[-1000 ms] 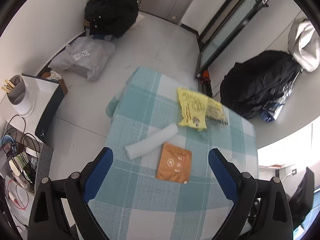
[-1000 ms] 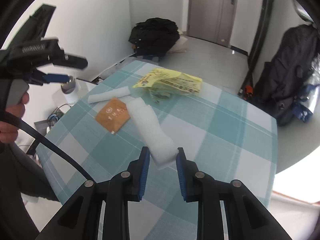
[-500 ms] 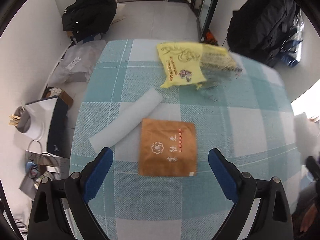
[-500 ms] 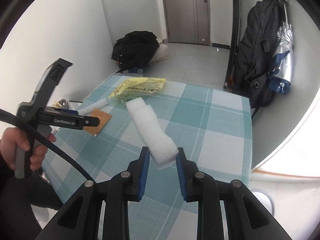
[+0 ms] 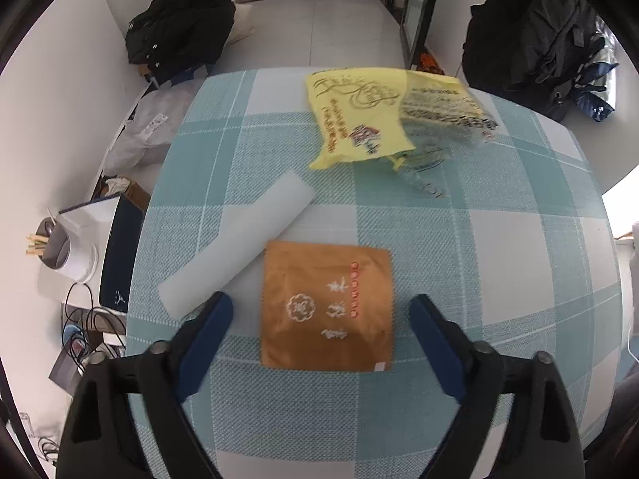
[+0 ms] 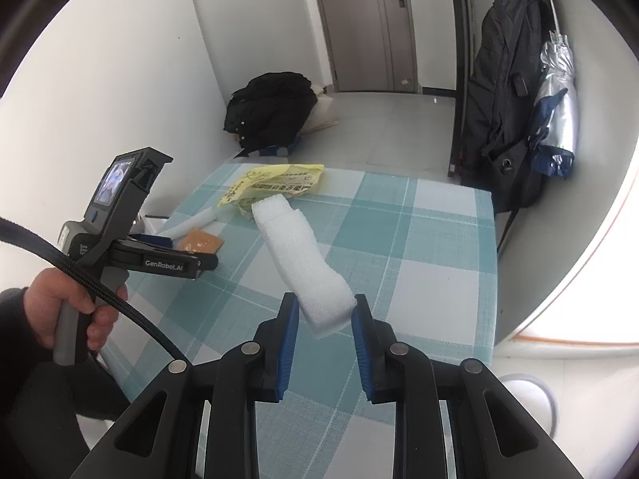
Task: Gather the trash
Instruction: 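Lower the left gripper onto the brown packet and grasp it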
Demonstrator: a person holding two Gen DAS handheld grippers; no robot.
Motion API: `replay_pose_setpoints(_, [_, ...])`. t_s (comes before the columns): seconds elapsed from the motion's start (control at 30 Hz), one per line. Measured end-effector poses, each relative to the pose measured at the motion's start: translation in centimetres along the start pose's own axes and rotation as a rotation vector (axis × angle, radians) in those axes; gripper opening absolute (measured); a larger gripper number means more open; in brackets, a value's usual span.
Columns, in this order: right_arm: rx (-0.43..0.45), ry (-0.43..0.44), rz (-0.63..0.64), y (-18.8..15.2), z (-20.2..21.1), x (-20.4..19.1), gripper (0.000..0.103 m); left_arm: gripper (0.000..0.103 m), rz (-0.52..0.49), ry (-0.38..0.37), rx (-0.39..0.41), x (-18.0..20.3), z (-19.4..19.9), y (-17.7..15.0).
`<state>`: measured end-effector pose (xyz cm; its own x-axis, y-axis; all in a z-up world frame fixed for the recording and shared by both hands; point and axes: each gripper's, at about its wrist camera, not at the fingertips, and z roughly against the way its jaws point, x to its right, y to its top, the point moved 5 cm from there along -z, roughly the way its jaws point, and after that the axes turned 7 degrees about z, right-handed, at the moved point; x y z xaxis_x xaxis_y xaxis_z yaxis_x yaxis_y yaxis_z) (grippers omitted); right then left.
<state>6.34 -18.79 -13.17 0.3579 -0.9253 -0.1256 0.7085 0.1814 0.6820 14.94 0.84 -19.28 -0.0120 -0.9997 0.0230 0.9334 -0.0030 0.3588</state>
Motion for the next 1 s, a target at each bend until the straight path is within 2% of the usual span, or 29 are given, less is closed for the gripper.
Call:
replay_pose_setpoints(0.07, [0.002, 0.001, 0.002, 0.0, 0.1, -0.1, 0.026, 0.062, -0.033, -0.008, 0.010, 0.9, 0.3, 0.0])
replay_pose_setpoints(0.3, [0.005, 0.000, 0.012, 0.0, 0.4, -0.4, 0.026, 0.060, -0.034, -0.022, 0.001, 1.2, 0.5, -0.1])
replay_pose_setpoints(0.5, [0.002, -0.002, -0.002, 0.1, 0.3, -0.2, 0.026, 0.051, -0.075, -0.027, 0.003, 2.0, 0.8, -0.7])
replay_pose_setpoints(0.57, [0.003, -0.001, -0.002, 0.2, 0.3, -0.3, 0.026, 0.044, -0.077, -0.039, -0.001, 2.0, 0.9, -0.8])
replay_pose_setpoints(0.83, [-0.005, -0.007, 0.012, 0.1, 0.1, -0.8, 0.026, 0.040, -0.080, -0.061, -0.011, 2.2, 1.1, -1.1])
replay_pose_setpoints(1.0, [-0.004, -0.007, -0.002, 0.3, 0.0, -0.5, 0.026, 0.040, -0.022, -0.114, -0.031, 1.6, 1.1, -0.8])
